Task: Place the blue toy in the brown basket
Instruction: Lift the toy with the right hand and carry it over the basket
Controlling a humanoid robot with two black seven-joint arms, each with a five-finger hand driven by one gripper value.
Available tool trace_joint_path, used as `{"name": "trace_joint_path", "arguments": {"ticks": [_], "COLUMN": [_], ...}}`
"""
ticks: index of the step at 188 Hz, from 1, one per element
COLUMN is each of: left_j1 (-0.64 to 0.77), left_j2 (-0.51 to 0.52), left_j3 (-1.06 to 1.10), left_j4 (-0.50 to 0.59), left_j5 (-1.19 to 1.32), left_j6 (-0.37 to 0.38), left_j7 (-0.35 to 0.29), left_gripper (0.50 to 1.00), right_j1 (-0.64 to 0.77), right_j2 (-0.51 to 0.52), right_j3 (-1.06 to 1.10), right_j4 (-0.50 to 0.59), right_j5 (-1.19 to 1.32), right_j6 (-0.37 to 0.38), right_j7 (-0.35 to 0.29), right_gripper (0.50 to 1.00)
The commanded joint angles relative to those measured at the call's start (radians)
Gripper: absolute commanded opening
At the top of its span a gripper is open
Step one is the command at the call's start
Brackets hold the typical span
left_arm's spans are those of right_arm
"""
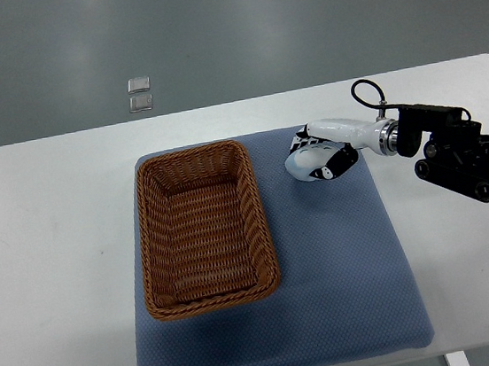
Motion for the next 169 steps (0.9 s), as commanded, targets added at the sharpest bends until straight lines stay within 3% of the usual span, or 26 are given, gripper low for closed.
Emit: {"name": "trace_joint_path", "arguments": {"ticks": [1, 58, 84, 117, 138, 169], "left_j1": [0.001, -0.001, 0.001, 0.001, 0.001, -0.001], "left_j2": [0.000, 0.000, 0.000, 0.000, 0.000, 0.000], "left_j3": [0.000, 0.000, 0.000, 0.000, 0.000, 0.000], "left_j4": [0.000, 0.000, 0.000, 0.000, -0.002, 0.000], "left_j5": [0.000, 0.000, 0.000, 0.000, 0.000, 0.000], "left_j6": [0.000, 0.000, 0.000, 0.000, 0.000, 0.000], "left_j7": [0.000, 0.000, 0.000, 0.000, 0.000, 0.000], "left_gripper": [1.000, 1.000, 1.000, 1.000, 1.000, 1.000], "right_j1": [0.001, 0.042, 0.074, 0.085, 0.096, 0.122], "right_j2": [-0.002, -0.009, -0.005, 0.000, 0.038, 0.144], "right_j3": [0.011, 0.017, 0.025, 0.066, 0.065, 0.063], "right_j4": [0.001, 0.008, 0.013, 0.099, 0.120, 0.120], "right_j5": [0.009, 0.017, 0.029, 0.032, 0.031, 0.029], "right_j6": [0.000, -0.034, -0.040, -0.039, -0.033, 0.038], "right_j7": [0.005, 0.078, 0.148, 0.239, 0.248, 0.239], "right_gripper": [0.500, 0.500, 0.500, 0.500, 0.500, 0.500]}}
